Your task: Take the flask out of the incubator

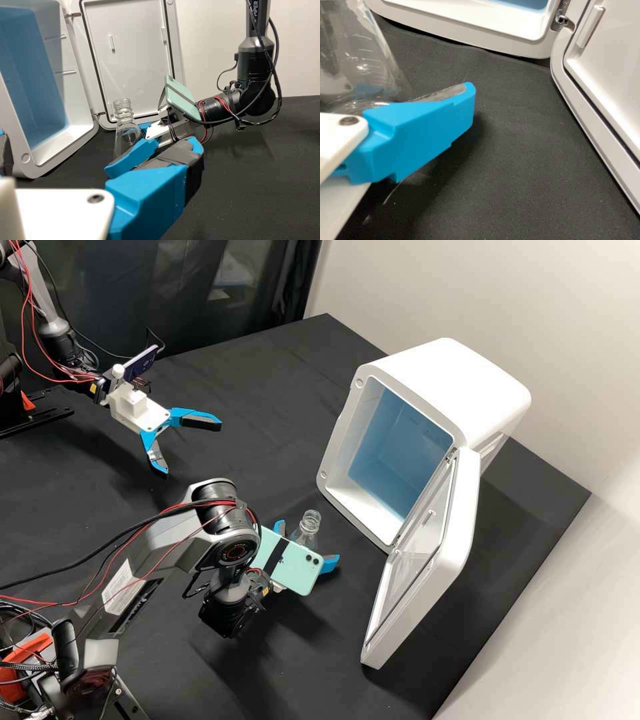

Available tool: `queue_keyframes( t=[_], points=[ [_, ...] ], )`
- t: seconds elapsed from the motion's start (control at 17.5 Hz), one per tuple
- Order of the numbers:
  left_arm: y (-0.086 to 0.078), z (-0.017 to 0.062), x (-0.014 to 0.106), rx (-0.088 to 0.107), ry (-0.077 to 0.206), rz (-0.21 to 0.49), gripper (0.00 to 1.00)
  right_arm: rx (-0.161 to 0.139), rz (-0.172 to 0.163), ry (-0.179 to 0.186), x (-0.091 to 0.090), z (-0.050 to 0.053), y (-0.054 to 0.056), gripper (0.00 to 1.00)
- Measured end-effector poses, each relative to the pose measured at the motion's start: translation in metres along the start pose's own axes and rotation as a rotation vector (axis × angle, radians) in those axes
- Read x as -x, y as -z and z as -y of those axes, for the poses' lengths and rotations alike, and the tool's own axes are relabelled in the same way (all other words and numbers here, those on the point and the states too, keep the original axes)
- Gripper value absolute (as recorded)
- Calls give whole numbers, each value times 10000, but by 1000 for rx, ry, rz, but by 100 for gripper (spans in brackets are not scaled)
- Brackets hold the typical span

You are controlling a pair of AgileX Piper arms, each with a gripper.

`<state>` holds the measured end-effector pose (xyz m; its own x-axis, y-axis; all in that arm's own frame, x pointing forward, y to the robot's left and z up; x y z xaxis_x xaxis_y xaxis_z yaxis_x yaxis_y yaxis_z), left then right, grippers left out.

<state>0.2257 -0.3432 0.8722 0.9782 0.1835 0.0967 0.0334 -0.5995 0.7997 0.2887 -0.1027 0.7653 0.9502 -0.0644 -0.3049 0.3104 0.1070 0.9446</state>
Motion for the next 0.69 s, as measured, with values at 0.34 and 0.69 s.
queue_keyframes(
  t=[0.34, 0.69],
  points=[
    [0, 0, 0, 0, 0, 0, 100, -10, 5, -5, 8, -11, -17, 100],
    [0, 0, 0, 0, 0, 0, 100, -46, 17, -15, 22, -33, -49, 100]
  ],
)
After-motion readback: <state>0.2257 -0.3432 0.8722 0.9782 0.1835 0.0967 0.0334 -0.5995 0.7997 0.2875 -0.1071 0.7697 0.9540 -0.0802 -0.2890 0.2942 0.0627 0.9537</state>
